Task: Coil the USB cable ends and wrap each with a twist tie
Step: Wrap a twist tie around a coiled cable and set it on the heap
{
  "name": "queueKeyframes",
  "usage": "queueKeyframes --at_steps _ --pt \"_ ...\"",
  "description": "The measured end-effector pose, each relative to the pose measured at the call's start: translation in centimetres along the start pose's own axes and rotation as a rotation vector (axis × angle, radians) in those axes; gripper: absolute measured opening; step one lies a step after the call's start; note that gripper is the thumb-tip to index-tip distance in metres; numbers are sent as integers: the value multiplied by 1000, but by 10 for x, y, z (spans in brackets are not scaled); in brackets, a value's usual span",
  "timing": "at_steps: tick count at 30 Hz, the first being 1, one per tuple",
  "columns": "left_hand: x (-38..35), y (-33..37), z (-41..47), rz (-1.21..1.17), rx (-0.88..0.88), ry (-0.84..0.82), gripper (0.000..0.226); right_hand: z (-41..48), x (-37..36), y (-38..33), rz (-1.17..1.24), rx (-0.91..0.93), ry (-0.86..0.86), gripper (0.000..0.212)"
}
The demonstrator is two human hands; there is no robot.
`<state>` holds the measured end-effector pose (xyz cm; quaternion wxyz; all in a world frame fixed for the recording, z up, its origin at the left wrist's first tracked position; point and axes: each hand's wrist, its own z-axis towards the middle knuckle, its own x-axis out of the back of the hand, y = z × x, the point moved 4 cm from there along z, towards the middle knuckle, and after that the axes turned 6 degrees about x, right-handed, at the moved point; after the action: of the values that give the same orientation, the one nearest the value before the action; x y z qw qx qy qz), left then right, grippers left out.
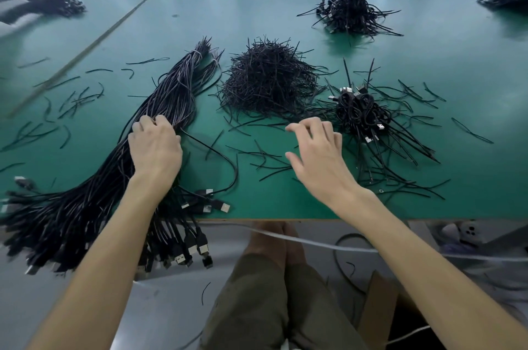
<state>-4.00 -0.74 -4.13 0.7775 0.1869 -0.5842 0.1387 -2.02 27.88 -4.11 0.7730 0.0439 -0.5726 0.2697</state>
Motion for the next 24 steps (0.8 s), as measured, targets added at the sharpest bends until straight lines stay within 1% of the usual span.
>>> queueKeyframes --at_steps 3,5,8,10,15,18,21,23,24 --pt "2 -5 2 -52 4 19 43 -4 -5 -3 15 -4 -28 45" --pt "4 -5 2 -74 -4 57 38 -5 -8 -7 26 0 -43 43" --pt "3 2 -7 -42 -92 95 27 -6 -11 -13 55 1 -56 42" --pt "1 10 -16 -63 -169 103 22 -5 -13 -19 74 16 -56 42" --pt "7 22 -24 -298 -253 -5 35 -3 -17 -36 138 85 -52 38" --pt "11 27 -33 -400 -307 -65 41 -2 -19 -44 187 120 -42 42" --pt "7 29 -38 -434 -338 -155 40 2 -22 -56 233 161 -58 54" --pt "2 29 -39 -401 -344 -213 34 5 -23 -64 264 190 -81 60" --pt "0 29 -39 -385 -347 -217 33 6 -24 -68 278 200 -90 62"
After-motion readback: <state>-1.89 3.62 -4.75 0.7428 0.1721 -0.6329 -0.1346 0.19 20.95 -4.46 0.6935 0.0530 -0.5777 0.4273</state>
